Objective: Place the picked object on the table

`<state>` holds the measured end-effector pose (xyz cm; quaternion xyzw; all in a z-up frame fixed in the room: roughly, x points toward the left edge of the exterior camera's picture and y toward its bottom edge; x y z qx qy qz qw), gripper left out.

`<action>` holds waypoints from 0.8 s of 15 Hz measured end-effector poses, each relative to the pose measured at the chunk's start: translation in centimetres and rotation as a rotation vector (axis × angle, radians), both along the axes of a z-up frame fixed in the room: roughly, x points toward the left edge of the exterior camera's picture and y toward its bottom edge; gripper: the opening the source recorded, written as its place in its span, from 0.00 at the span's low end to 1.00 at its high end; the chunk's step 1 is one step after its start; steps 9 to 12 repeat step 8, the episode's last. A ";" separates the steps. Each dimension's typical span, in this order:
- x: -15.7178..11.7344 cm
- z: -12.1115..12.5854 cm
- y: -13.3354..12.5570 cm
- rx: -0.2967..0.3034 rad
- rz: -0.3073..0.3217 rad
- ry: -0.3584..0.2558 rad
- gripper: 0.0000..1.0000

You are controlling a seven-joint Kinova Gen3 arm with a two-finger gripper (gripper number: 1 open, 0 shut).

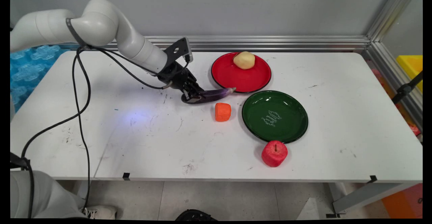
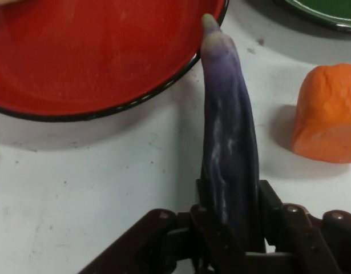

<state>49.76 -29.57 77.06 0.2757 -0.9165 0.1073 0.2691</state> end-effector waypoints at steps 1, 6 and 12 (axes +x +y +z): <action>0.0 -0.2 -0.1 0.003 0.001 0.000 0.00; -0.1 -0.6 -0.2 0.015 0.007 0.001 1.00; -0.2 -0.5 -0.3 0.018 0.008 0.001 1.00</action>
